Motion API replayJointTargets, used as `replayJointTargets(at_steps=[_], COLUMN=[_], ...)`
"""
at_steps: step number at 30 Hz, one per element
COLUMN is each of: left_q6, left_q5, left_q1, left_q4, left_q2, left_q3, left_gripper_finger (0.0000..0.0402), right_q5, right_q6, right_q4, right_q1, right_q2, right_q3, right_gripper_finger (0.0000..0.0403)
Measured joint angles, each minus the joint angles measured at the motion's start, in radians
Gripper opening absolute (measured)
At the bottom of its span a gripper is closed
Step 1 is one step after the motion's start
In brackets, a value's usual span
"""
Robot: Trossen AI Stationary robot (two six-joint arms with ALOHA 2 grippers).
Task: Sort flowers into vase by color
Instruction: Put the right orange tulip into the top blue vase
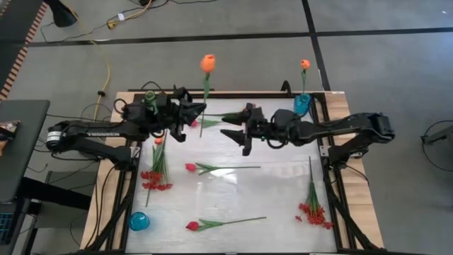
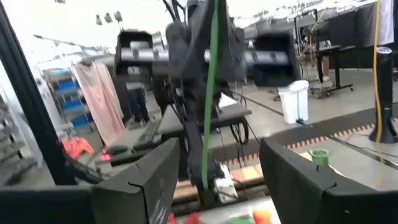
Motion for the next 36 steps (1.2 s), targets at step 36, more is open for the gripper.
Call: replayJointTargets(at_steps=[36], left_q6=[-0.138], left_q5=[0.043], left_q1=[-0.036], left_q4=[0.166], left_q2=[0.214], left_q3=[0.001], left_gripper_finger=[0.0000], right_q5=[-0.051], right_q6=[0.122], right_q4=[-0.007], right_q1=[-0.024], right_q2=[0.035], right_q3=[0.000], right_gripper_finger=[0.0206])
